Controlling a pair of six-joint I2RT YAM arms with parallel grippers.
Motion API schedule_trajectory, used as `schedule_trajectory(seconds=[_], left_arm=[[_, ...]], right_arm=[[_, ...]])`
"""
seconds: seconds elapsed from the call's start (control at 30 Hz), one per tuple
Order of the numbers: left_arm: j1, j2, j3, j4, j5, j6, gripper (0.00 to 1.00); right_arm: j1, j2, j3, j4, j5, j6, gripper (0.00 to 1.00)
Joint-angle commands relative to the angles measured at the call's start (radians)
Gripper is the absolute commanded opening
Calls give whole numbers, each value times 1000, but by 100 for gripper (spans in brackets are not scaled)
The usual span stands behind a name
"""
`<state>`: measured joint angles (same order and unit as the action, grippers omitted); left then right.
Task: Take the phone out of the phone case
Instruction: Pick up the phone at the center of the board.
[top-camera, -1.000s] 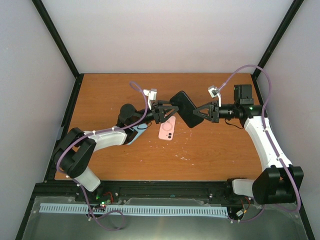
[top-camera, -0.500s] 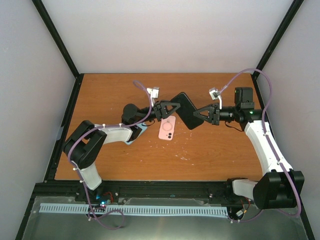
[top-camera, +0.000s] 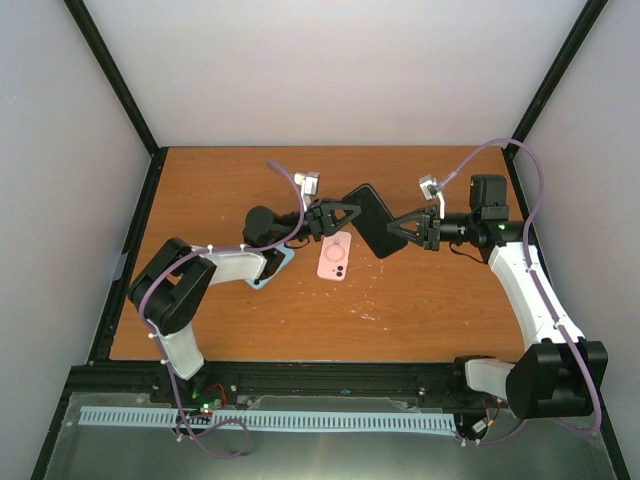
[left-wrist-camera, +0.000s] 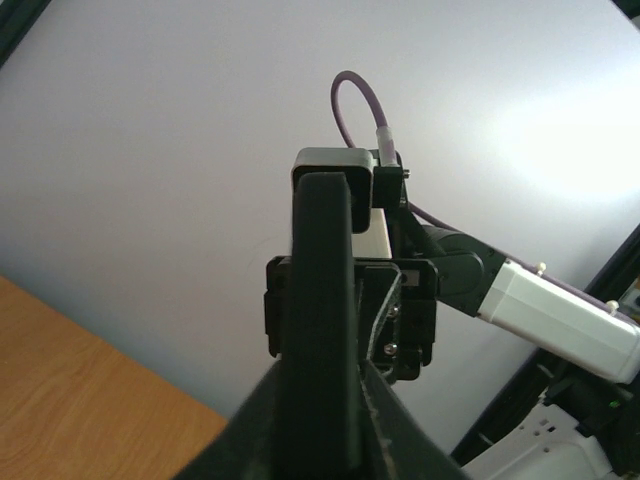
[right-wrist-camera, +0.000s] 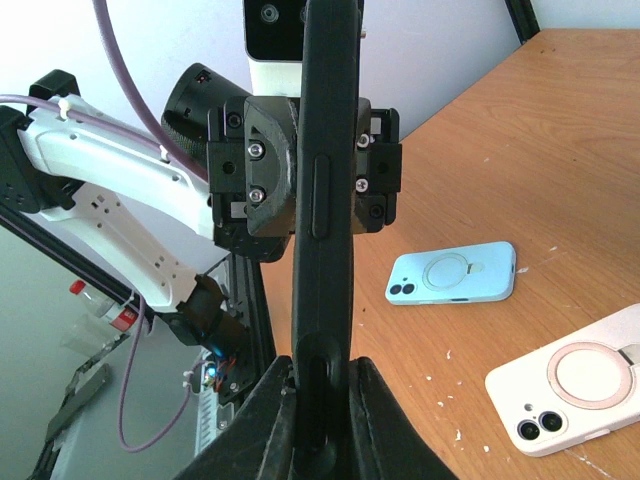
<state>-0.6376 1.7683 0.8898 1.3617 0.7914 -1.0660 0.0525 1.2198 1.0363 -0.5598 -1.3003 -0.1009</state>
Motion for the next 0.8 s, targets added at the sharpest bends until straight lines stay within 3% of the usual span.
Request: schedule_trajectory(seconds=[0.0, 0.1, 0.23, 0.37, 0.4, 0.47, 0.57, 0.77], left_arm=[[-25, -6, 60, 50, 53, 59, 11], [-24, 1, 68, 52, 66, 59, 2], [-21, -15, 62, 48, 72, 75, 0], [21, -97, 48, -70, 123, 142, 0], [34, -124, 47, -140, 130, 167, 0], [63, -185, 67, -388, 150, 258, 0], [89, -276, 86, -653, 175, 412, 0], [110, -318, 212, -1060, 361, 626, 0]], right_arm=[[9, -13, -18, 17, 29, 36, 12], [9, -4, -16, 21, 27, 42, 12], [9, -3, -12, 9, 28, 23, 16], [9, 2, 59, -182, 88, -224, 55], [8, 10, 88, -245, 86, -298, 64], [9, 37, 141, -400, 72, -452, 70], [13, 67, 180, -560, 67, -639, 73], [174, 22, 131, -591, 219, -763, 76]])
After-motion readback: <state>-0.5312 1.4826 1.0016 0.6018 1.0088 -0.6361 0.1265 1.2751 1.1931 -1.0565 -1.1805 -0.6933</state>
